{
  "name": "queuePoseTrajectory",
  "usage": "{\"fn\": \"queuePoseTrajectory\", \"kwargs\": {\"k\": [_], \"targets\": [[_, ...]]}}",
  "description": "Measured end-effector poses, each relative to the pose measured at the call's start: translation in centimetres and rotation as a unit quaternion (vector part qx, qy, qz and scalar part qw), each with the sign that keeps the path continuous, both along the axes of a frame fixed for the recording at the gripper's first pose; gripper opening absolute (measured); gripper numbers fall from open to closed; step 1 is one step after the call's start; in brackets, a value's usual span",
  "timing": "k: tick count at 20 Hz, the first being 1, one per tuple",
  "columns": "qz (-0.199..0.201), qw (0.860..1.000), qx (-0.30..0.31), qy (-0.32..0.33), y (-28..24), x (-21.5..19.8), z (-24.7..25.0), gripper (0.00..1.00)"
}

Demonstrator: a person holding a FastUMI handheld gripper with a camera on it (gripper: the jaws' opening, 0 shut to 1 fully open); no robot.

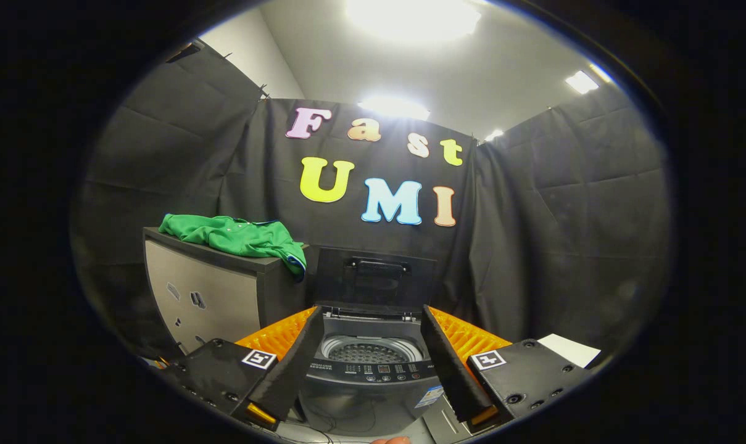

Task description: Put the clothes into the washing machine and then close the washing machine lid.

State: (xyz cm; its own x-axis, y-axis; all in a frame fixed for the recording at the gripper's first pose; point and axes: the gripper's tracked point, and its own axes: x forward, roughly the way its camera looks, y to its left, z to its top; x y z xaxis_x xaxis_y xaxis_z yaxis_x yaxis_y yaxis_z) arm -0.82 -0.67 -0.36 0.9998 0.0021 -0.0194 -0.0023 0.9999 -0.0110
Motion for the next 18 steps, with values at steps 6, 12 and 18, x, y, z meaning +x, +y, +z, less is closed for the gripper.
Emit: {"fn": "queuePoseTrajectory", "kwargs": {"k": [6,12,18], "targets": [[0.001,1.000,0.000,-0.001,-0.1,0.5,0.6,0.98],[0.014,0.999,0.028,-0.018,0.8,1.7,4.1,0.98],[0.038,0.996,0.048,-0.061,1.9,4.8,12.0,0.98]]}}
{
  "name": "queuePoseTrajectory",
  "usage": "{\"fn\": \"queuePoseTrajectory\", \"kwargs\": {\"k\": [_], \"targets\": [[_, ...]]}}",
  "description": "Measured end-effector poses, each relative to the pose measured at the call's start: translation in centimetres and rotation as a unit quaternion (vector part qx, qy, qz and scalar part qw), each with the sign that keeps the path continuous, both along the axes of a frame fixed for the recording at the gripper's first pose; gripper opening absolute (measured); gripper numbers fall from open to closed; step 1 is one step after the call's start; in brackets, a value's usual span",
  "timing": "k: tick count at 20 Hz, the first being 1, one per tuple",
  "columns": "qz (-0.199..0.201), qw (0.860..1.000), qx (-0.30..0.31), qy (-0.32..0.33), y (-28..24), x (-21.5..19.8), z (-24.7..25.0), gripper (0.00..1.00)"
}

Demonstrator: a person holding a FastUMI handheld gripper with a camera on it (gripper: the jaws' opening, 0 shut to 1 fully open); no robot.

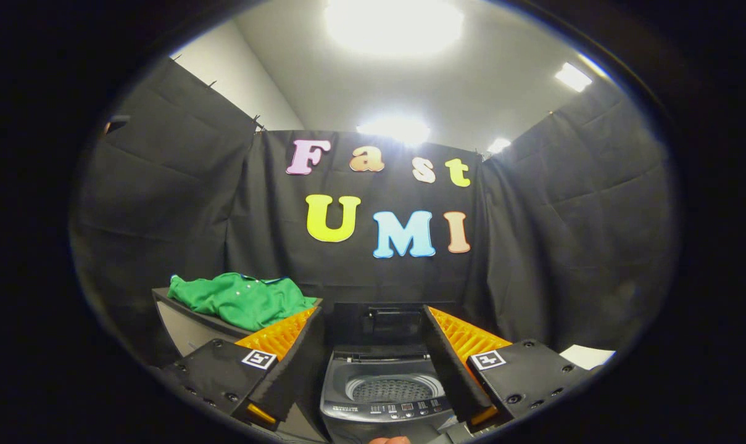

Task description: Put the clothes into the washing machine and then close the washing machine lid.

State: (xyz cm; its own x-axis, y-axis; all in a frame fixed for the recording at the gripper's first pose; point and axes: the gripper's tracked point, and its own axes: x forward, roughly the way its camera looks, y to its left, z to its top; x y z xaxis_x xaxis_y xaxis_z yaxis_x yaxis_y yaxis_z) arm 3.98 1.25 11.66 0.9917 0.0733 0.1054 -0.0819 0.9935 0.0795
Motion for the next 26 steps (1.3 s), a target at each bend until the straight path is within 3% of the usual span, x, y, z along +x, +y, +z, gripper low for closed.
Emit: {"fn": "queuePoseTrajectory", "kwargs": {"k": [5,8,14,18,26], "targets": [[0.069,0.996,-0.005,0.058,4.2,4.2,2.1,0.98],[0.101,0.991,0.031,0.087,7.1,6.4,4.0,0.98],[0.120,0.970,0.071,0.198,12.3,11.3,4.2,0.98],[0.133,0.959,0.051,0.244,15.5,14.4,3.6,0.96],[0.173,0.950,0.001,0.259,22.4,17.8,4.6,0.96]]}}
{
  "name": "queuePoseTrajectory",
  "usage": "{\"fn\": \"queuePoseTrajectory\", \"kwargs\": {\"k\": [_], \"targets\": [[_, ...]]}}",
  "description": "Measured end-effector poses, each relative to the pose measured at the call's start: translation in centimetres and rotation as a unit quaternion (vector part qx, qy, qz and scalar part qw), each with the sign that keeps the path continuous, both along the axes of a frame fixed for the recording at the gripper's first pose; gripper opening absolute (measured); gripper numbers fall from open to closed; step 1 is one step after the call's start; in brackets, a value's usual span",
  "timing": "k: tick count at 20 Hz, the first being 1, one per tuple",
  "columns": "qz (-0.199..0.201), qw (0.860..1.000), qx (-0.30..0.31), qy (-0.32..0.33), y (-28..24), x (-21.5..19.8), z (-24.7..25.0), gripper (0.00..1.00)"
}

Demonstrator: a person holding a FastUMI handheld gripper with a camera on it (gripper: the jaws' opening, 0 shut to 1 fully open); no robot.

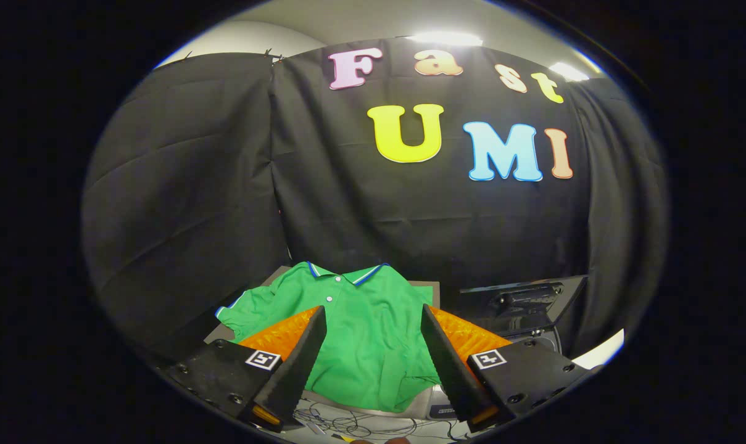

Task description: Put the clothes into the washing machine and then close the washing machine lid.

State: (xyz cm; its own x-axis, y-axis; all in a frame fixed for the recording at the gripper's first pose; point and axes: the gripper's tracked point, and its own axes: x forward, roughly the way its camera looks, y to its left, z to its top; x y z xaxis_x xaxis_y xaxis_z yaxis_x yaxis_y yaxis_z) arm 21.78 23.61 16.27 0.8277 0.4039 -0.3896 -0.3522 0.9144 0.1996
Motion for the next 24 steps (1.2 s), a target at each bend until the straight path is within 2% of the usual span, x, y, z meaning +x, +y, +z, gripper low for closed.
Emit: {"fn": "queuePoseTrajectory", "kwargs": {"k": [13,18,24], "targets": [[0.041,0.997,-0.021,0.064,6.9,3.8,0.2,0.96],[0.058,0.991,-0.047,0.113,9.6,5.0,-2.6,0.96],[0.064,0.984,-0.092,0.141,11.4,5.9,-6.8,0.96]]}}
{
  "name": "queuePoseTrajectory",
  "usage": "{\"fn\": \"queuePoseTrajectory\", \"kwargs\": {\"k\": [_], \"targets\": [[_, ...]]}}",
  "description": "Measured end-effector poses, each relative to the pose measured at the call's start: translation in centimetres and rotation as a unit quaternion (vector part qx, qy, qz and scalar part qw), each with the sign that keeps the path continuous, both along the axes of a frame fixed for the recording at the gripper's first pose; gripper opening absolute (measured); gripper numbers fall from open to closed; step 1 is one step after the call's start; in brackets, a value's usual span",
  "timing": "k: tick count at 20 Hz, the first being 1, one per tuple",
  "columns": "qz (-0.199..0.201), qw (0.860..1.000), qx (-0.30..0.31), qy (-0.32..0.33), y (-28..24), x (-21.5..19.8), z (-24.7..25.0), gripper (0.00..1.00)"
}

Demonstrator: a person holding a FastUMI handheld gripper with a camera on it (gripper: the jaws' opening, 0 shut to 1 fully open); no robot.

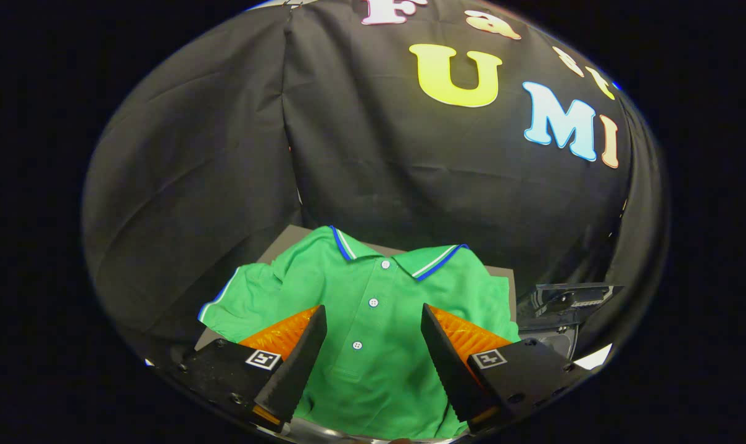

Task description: Put the clothes into the washing machine and then close the washing machine lid.

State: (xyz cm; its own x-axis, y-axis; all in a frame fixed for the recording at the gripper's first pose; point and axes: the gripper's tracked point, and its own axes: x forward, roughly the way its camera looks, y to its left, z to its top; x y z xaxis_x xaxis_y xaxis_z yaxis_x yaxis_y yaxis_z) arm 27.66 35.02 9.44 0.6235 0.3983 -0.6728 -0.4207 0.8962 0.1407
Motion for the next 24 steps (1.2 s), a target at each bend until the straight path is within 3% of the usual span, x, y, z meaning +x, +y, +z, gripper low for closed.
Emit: {"fn": "queuePoseTrajectory", "kwargs": {"k": [7,18,23,24], "targets": [[0.004,0.999,-0.025,0.040,0.7,-0.3,-5.2,0.96],[0.019,0.999,-0.021,0.029,0.8,-0.7,-5.2,0.94],[0.052,0.998,-0.042,0.008,0.5,-0.8,-5.2,0.12],[0.051,0.998,-0.046,0.007,0.3,-1.1,-5.1,0.02]]}}
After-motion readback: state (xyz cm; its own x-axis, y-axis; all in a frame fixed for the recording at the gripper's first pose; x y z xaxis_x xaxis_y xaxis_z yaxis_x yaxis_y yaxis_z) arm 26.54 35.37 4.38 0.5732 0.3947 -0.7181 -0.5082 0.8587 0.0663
